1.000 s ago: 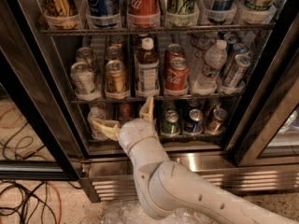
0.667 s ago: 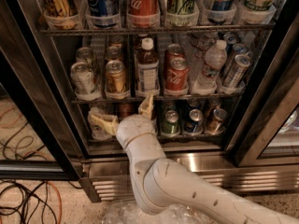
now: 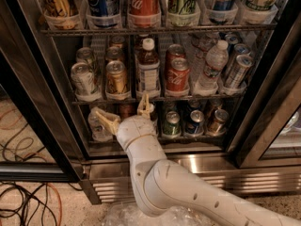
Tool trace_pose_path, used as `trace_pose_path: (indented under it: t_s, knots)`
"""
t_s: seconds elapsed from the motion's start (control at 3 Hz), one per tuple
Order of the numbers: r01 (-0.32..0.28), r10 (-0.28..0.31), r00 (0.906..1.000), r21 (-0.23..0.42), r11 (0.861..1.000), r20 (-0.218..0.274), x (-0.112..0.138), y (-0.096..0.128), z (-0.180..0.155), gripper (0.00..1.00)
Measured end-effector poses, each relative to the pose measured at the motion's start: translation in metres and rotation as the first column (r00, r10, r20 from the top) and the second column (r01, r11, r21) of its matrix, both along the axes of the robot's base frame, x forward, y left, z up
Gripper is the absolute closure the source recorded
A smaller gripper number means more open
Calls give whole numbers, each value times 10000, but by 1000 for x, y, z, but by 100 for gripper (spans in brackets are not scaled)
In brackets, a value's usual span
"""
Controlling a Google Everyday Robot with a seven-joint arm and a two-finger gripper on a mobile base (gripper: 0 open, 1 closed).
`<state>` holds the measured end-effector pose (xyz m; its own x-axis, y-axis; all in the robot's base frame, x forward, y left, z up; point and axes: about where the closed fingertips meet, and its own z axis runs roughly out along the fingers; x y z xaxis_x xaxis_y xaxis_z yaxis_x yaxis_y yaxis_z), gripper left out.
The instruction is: Pick orange can from middle shelf of fridge
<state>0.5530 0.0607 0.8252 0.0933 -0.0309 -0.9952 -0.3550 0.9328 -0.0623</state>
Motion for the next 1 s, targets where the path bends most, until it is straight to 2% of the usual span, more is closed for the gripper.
trace_pose_path:
  t_s: [0.33, 0.67, 1.0]
  knots:
    - [0, 0, 10000, 0, 10000, 0, 0, 0, 0, 26]
    - [0, 0, 10000, 0, 10000, 0, 0, 0, 0, 27]
    - [6, -6, 10000, -27, 10000, 31, 1, 0, 1, 39]
